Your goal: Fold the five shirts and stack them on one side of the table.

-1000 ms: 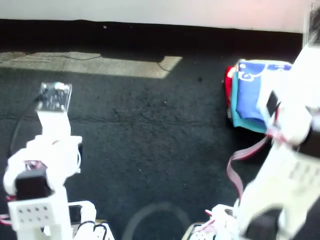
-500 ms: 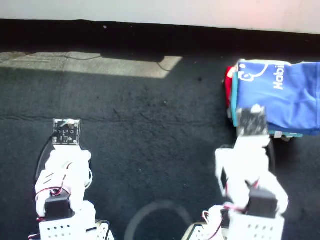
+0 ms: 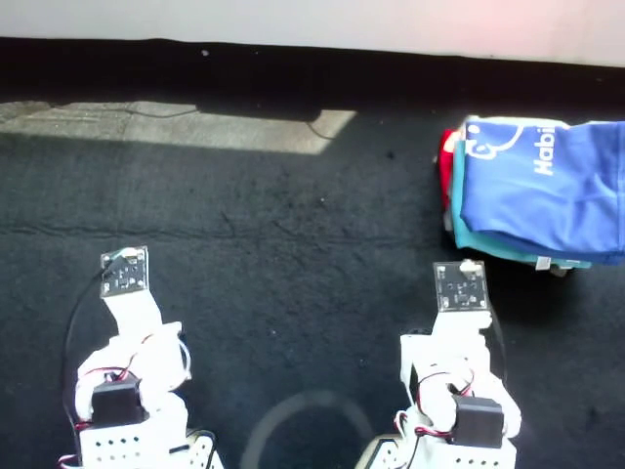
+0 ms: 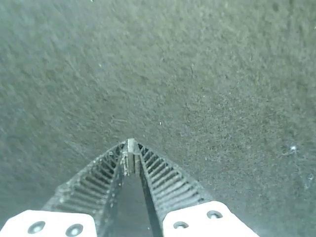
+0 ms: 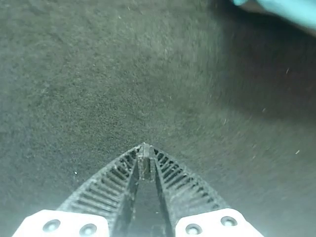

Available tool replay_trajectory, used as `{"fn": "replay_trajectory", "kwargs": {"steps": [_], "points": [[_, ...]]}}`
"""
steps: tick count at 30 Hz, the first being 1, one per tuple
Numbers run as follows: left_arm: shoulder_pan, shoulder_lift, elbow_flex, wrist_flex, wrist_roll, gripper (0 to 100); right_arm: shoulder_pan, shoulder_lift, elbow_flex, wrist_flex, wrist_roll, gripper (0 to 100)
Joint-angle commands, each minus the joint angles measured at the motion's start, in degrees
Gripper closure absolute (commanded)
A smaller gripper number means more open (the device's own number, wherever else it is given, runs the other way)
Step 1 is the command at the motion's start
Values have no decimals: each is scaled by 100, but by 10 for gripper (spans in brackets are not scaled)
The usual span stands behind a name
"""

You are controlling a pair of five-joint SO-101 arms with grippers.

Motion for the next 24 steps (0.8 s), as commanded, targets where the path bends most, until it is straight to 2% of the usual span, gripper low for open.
{"fn": "replay_trajectory", "kwargs": {"steps": [1, 7, 11, 24], "points": [[426, -48, 347, -70, 308, 992, 4, -31, 497, -198, -334, 992], [840, -31, 541, -176, 316, 992, 66, -31, 813, -681, -668, 992], [1024, -31, 541, -176, 316, 992, 66, -13, 1833, -1068, -712, 991], [1033, -31, 541, -176, 316, 992, 127, -22, 1754, -989, -695, 991]]}}
